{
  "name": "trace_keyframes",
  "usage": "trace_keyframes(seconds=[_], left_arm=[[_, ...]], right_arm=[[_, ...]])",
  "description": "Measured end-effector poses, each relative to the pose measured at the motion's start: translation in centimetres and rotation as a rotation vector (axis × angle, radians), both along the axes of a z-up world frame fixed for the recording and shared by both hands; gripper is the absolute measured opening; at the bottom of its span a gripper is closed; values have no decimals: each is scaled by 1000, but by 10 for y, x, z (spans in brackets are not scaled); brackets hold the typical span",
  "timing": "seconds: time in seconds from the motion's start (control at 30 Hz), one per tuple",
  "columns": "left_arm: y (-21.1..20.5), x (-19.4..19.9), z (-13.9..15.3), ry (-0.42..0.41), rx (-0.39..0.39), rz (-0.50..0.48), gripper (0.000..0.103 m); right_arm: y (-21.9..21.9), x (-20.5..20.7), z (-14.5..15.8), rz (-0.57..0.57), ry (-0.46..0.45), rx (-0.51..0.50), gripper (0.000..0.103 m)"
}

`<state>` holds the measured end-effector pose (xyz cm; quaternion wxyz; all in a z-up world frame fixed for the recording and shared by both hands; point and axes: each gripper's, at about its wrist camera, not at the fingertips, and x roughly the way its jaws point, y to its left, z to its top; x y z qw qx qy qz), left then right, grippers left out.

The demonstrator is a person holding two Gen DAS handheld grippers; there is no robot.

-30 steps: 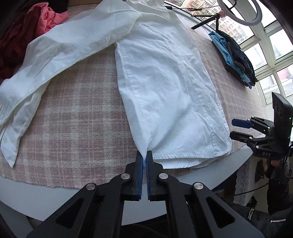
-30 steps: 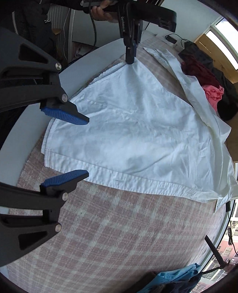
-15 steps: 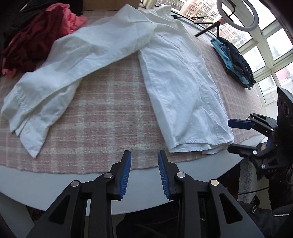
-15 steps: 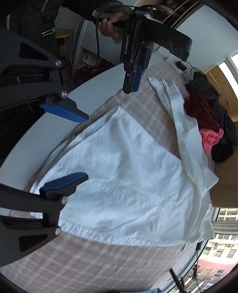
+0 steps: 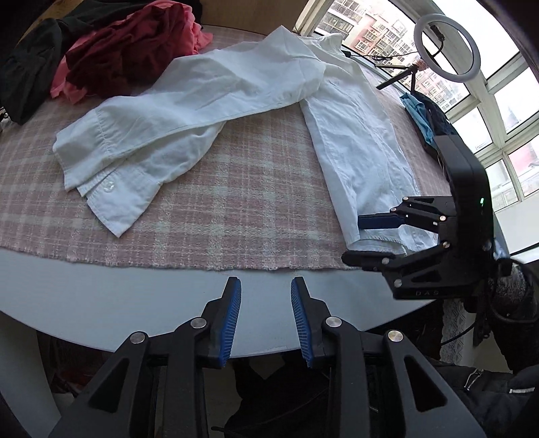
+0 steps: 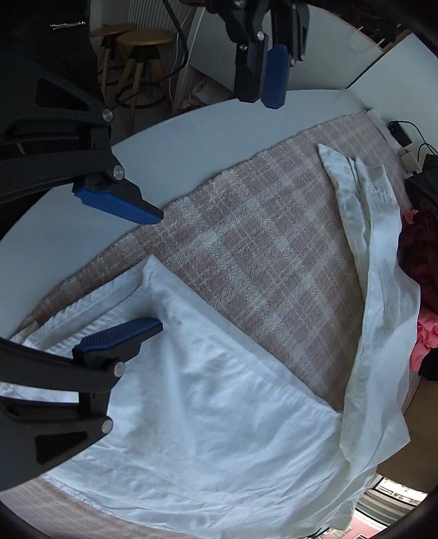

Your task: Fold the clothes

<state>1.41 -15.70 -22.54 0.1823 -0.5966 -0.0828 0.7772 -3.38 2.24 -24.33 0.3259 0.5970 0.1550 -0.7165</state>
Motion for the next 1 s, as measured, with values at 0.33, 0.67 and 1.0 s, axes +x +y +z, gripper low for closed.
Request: trace_keyframes(seconds=[0.33, 0.67, 1.0], left_arm=[[34, -11, -9, -1, 28, -83, 29], [95, -19, -18, -7, 141, -200, 37], [175, -23, -23, 86, 11, -375, 35]], right_arm=[[47, -31, 35, -155, -109, -182, 8], [105, -60, 113, -272, -82, -351, 8], [135, -74, 136, -296, -53, -394, 8]])
